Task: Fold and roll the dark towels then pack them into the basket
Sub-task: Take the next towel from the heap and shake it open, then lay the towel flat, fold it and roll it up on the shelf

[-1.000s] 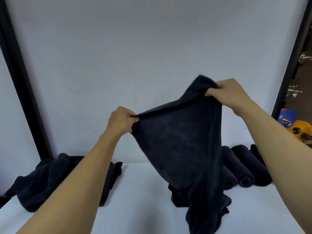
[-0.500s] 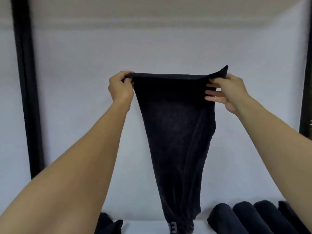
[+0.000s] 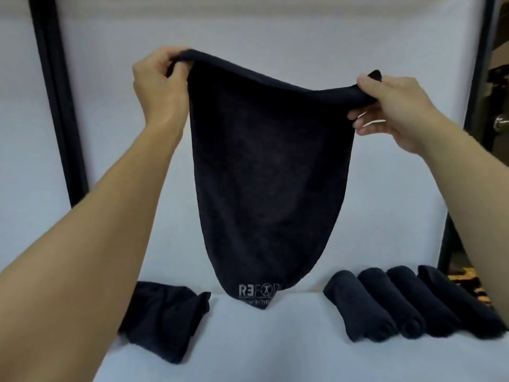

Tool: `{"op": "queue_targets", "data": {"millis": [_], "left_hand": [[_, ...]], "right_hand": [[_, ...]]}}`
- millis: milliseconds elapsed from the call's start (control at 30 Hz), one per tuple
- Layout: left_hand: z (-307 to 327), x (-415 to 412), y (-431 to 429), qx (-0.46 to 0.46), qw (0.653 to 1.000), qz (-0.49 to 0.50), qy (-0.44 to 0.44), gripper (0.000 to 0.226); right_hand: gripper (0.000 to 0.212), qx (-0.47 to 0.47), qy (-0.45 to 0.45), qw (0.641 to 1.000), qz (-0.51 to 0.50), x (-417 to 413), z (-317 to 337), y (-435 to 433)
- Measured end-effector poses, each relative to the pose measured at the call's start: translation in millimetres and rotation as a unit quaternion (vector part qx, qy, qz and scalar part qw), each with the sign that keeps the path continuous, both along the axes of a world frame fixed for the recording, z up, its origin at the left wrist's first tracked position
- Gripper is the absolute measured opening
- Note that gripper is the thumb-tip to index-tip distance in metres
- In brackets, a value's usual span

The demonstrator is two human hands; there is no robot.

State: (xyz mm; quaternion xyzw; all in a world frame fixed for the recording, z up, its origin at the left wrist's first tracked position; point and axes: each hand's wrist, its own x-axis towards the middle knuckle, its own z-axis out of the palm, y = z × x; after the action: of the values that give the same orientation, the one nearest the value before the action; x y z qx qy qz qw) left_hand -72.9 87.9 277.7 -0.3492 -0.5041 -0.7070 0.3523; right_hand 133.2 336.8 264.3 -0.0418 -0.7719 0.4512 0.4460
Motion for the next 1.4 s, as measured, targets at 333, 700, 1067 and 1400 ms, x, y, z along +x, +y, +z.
{"op": "queue_targets", "data": {"millis": [333,700,1067,1400], "left_hand": [[-141,31,-65,-0.296,0.882,-0.26,-0.26,0.022],[-303,-5,-75,-0.647,0.607,-0.18,-0.425,0.008],[-348,-83,33,-0.289,0.822,-0.078,-0.485,0.042],[-420,20,-31,-0.691,0.696,-0.094,-0.174,0.087]], "right_hand": [[0.028,-0.024,-0.275,0.959,0.06,56,-102,-3],[0.027,-0.101,-0.554,0.813,0.15,20,-253,13],[0.04,-0.195,-0.316,0.927,-0.053,-115,-310,56],[0.049,0.213,-0.401,0.891,0.009,-46,-424,0]]}}
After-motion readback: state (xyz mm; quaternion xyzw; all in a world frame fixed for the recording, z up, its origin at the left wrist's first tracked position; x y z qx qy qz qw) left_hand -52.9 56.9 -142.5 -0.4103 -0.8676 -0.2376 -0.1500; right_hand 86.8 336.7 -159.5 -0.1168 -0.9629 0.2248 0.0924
